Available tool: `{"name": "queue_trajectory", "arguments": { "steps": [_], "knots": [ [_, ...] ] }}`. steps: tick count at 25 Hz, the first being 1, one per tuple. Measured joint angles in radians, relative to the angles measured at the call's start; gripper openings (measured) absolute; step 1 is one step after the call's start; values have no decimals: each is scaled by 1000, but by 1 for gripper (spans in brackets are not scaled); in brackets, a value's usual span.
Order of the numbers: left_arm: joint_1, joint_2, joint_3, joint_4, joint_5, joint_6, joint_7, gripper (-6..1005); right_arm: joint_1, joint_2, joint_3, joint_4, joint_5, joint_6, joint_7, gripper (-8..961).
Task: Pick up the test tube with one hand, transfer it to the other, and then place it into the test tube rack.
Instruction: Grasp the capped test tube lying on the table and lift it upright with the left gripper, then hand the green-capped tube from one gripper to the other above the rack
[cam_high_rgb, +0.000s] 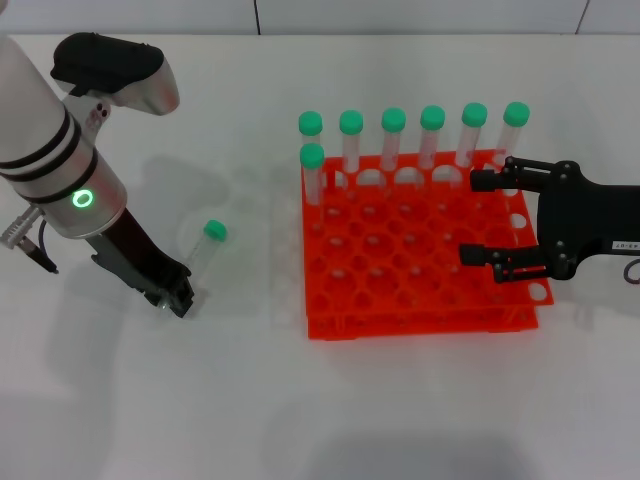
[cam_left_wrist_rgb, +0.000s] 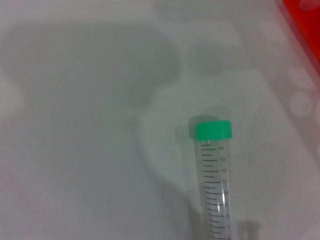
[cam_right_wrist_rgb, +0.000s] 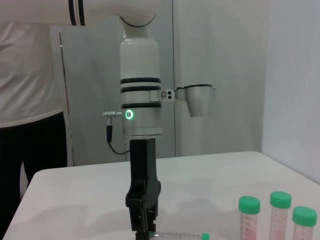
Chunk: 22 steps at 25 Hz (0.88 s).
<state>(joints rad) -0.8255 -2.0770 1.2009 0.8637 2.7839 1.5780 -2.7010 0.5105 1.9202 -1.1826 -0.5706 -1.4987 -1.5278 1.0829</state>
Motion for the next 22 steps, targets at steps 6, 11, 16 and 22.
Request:
{"name": "queue_trajectory", "arguments": {
  "steps": [6, 11, 16, 22],
  "knots": [
    [0, 0, 3, 0, 1, -1, 0, 327, -2, 0, 1, 0, 0, 0, 0, 873],
    [7, 0, -2, 14, 12, -10, 1, 190, -1, 0, 2, 0, 0, -3, 2, 873],
    [60, 1, -7, 208, -23, 6, 8, 190, -2, -1, 2, -8, 6, -9, 6, 873],
    [195, -3, -4, 553, -61, -58, 58, 190, -2, 2, 16, -11, 9, -21, 12, 873]
  ]
}}
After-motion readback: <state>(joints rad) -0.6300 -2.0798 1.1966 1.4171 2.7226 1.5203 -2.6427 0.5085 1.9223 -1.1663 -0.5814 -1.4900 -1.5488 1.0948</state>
